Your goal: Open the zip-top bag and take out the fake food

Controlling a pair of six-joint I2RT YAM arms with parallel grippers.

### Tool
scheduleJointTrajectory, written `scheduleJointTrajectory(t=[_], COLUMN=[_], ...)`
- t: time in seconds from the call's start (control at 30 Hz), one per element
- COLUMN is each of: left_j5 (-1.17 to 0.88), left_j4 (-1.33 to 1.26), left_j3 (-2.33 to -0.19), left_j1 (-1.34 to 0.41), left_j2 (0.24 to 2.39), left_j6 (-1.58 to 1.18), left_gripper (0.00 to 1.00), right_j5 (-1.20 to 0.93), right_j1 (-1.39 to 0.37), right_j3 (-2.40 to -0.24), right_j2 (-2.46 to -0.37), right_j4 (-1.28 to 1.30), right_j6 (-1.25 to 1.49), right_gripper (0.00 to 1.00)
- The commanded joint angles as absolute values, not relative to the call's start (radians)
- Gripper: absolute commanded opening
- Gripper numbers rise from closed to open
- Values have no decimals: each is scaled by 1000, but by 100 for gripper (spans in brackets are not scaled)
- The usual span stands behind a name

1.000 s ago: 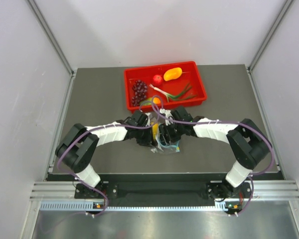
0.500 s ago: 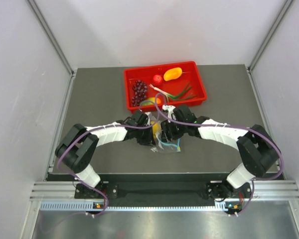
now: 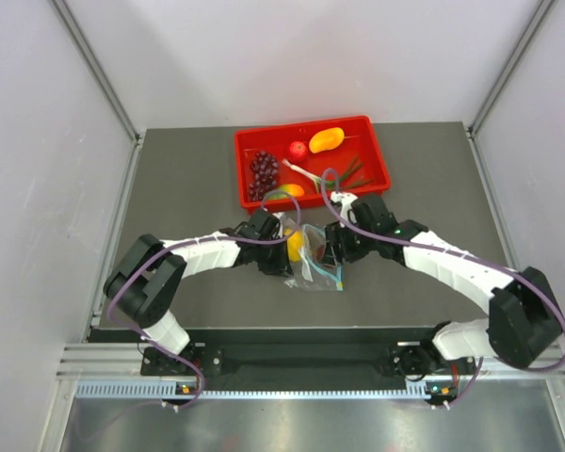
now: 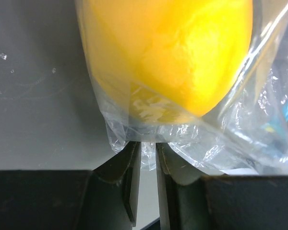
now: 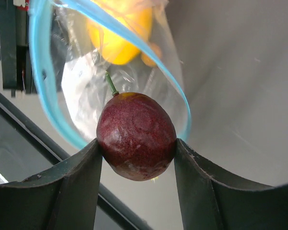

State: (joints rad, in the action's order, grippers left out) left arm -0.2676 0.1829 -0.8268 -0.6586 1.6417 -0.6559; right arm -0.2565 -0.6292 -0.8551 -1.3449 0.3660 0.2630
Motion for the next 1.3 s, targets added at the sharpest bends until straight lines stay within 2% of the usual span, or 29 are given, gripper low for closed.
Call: scheduleJointTrajectory(t=[0.0,0.23,0.43,0.63,1.03,1.13,1.17,1.27], left_j5=[-239,-236,-232,-230,-233,-230,-229,-244], left_j4=[181,205,232,239,249,244,244,236], left_j3=[-834,-857,-885,-885,-887,-882,-882,-884], left_j1=[-661,-661,-661,-661,-661,-663,-663,-663], left_j2=[1649,1651,1644,1634,1609,1598,1591,1579], left_j6=[-649,-634,-617,-617,-624,-630,-629,-617], left_gripper=[24,24,24,24,24,25,25,29], right_j5=[-227,-204,-267,-302,-287,-279,-281,-291], right_j1=[-592,-503,-281,-170,-163,-163,-164,-163], right_j3=[-859,-920,-1060,-1230,-1633,-1713,-1742,-1782], right_j2=[-1237,-1134,-1143,-1319,-1823,-1908,-1925,-1973], right_j4=[471,624,669,554,428,431,433,446], right_j6=[229,178,104,90,126,129,130,132], right_gripper=[15,15,15,16,24,35,49,65])
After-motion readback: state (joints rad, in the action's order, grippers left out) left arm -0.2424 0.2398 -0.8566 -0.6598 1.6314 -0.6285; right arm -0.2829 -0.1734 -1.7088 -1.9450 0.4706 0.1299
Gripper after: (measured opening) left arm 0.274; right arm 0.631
